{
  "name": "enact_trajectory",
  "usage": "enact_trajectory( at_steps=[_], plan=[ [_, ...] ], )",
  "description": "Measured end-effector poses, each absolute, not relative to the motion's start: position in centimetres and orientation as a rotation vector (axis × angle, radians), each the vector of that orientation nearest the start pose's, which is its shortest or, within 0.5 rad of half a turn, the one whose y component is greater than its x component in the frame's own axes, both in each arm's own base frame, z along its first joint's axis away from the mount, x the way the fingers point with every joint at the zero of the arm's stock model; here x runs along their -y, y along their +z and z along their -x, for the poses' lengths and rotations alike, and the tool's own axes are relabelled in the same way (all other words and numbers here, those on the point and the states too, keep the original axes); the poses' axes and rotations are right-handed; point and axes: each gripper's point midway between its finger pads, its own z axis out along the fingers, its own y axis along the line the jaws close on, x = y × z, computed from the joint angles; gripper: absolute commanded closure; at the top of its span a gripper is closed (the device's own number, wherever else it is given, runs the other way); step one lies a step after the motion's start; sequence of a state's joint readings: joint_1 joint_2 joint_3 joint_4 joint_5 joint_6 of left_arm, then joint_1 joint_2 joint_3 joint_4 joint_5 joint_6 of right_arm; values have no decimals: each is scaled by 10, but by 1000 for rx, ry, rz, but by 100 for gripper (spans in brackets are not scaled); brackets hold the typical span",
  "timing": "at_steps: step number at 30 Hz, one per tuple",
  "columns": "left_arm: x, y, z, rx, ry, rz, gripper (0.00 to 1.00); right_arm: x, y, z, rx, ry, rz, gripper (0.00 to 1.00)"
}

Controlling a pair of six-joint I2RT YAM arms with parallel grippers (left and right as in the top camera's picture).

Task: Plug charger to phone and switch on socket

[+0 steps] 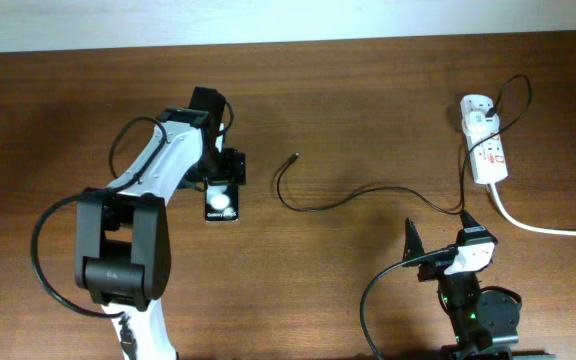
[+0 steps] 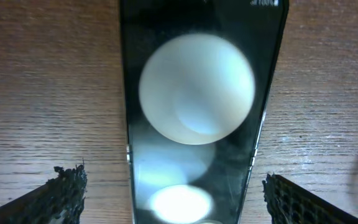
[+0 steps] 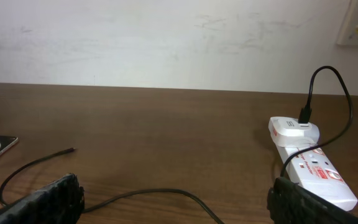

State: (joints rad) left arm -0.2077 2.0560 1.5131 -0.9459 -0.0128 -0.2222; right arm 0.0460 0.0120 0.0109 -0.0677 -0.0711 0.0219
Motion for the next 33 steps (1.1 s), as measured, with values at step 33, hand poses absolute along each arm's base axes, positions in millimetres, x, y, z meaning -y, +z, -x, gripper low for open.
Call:
enact_trajectory(
  at_steps=[33],
  plan=[
    [92,-2,-388,-3091,23,54,23,-23,160,-245,-1639,110,74,1]
  ],
)
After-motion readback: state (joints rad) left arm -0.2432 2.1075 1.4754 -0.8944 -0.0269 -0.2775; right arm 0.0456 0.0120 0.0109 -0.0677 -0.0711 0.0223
